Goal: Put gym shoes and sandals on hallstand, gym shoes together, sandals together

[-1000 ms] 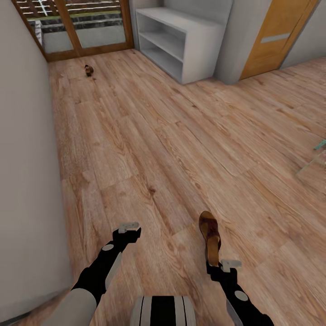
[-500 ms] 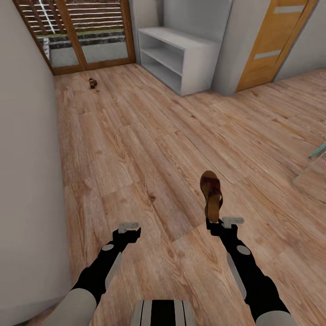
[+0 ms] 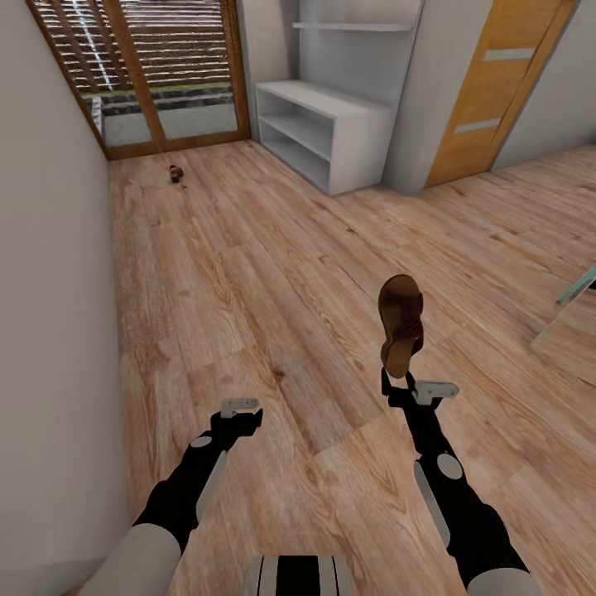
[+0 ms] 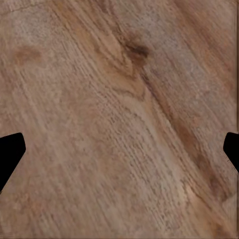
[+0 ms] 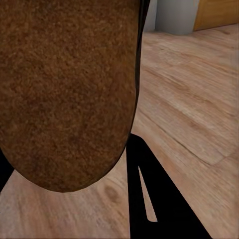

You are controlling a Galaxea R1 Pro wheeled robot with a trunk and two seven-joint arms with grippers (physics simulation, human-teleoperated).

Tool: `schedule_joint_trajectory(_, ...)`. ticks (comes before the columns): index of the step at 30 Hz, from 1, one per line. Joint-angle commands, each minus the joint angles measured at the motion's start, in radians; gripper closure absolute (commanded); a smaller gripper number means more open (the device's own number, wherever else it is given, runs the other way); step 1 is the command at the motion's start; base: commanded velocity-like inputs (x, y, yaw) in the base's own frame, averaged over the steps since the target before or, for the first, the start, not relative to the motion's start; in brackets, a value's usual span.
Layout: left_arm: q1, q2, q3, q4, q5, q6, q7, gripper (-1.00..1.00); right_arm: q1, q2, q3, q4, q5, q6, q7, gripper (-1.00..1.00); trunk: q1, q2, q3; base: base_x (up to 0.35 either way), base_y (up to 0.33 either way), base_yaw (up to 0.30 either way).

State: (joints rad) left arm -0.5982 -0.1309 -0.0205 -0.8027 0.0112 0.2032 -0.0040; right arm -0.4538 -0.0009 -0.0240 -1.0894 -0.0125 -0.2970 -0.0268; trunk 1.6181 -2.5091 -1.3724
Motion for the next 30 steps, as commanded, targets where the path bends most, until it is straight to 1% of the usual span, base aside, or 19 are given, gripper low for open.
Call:
schedule_joint_trajectory(1,0.0,0.0,-0.001,-0.002,0.001,0.007,0.0,-1.0,0.0,0.0,0.0,0.0,-0.004,-0.002,-0.002,1.0,-0.001,0.0,0.003,0.0,0.0,0.0)
schedule_joint_trajectory(9,0.0,0.001,-0.001,-0.003,0.001,0.016,-0.001,-1.0,0.0,0.001,0.001,0.0,0.0,0.001,-0.004,1.0,-0.004,0.002,0.035,0.0,0.0,0.0)
schedule_joint_trajectory(17,0.0,0.001,-0.002,-0.003,0.001,0.016,-0.001,-1.0,0.0,0.001,0.001,-0.004,0.0,0.001,-0.004,1.0,-0.008,0.004,0.077,0.0,0.0,0.008)
schedule_joint_trajectory(23,0.0,0.001,-0.002,-0.003,0.001,0.016,-0.001,-1.0,0.0,0.001,0.0,-0.006,-0.002,0.001,-0.004,1.0,-0.01,0.005,0.11,0.0,0.0,0.096)
schedule_joint_trajectory(30,0.0,0.001,-0.002,-0.043,0.003,0.017,-0.001,-1.0,0.0,0.001,0.0,-0.005,-0.001,0.0,-0.004,1.0,-0.014,0.007,0.148,0.0,0.0,0.109)
